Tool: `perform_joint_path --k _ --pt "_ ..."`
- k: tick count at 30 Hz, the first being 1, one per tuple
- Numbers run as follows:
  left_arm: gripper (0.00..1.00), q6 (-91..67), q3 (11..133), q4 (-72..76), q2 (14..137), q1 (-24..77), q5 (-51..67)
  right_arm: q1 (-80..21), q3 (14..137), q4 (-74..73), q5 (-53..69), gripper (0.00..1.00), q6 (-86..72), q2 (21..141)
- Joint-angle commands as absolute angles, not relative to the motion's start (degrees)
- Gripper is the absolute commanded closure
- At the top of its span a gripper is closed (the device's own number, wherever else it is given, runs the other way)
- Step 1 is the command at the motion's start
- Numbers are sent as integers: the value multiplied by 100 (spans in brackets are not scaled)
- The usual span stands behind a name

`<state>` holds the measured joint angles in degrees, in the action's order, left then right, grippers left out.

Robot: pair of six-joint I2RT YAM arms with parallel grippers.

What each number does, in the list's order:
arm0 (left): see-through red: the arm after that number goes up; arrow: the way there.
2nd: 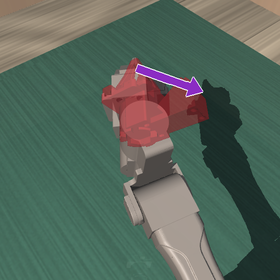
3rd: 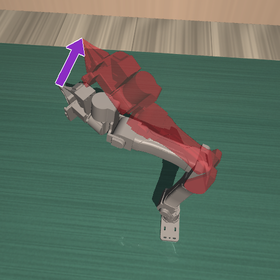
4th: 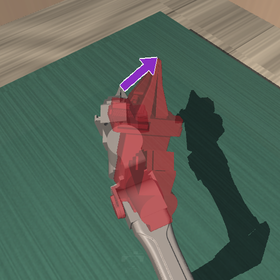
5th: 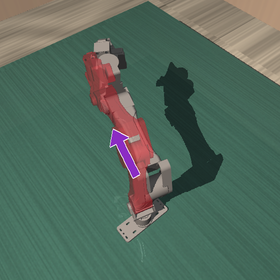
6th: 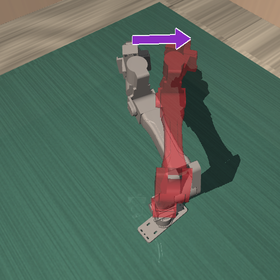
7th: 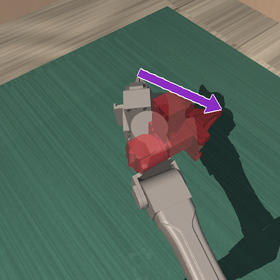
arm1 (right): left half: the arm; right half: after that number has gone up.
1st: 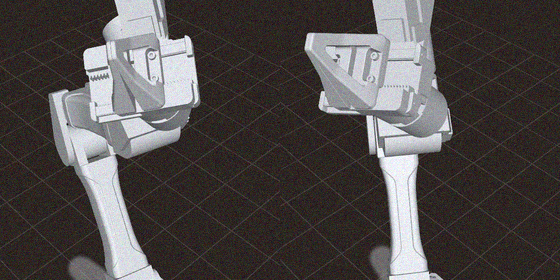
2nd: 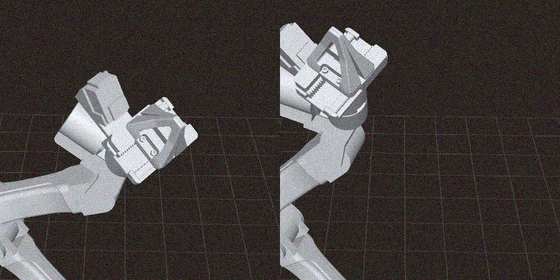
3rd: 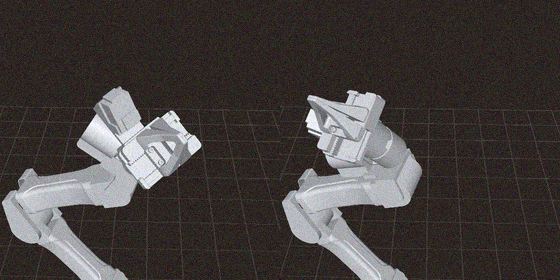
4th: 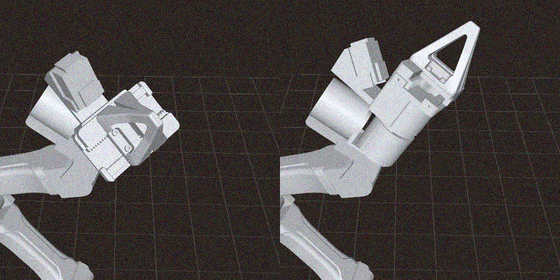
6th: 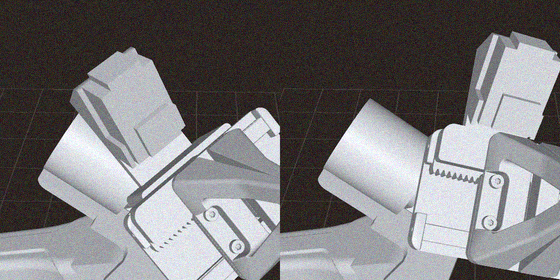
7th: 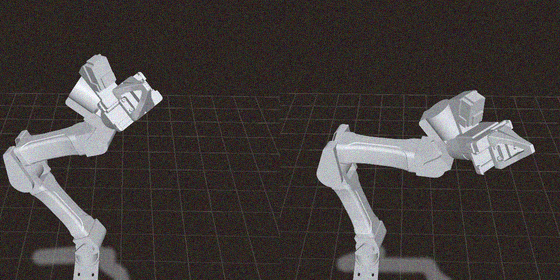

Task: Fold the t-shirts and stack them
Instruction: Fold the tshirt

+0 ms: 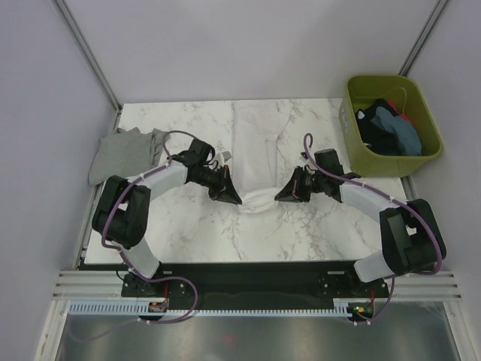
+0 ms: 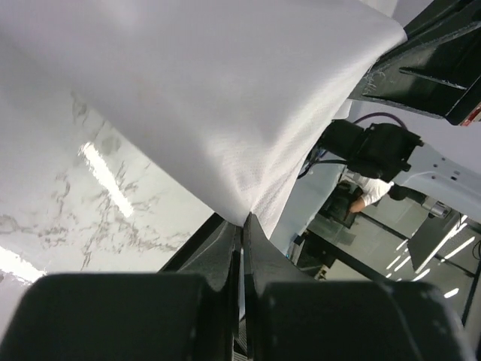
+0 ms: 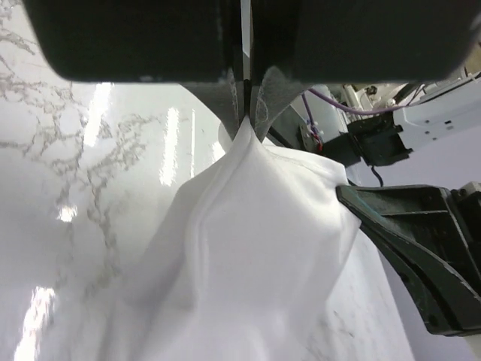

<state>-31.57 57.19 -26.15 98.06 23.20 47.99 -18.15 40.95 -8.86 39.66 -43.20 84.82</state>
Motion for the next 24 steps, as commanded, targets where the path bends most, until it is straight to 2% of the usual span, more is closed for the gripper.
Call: perform_joint_path --k 1,5,15,24 --pt "98 -2708 6424 -3014 9650 2198 5080 -1600 4806 -1222 3937 100 -3824 8340" --pt "98 -2593 7153 -3111 10150 1917 5168 -1494 5797 -1012 3937 100 -3779 8814" --pt "98 -2215 10042 -3146 12365 1442 5028 -1415 8049 -721 3823 100 -3332 11264" --pt "98 -2022 11503 -2998 13622 1275 4781 -1354 9570 -650 3648 100 -3120 12558"
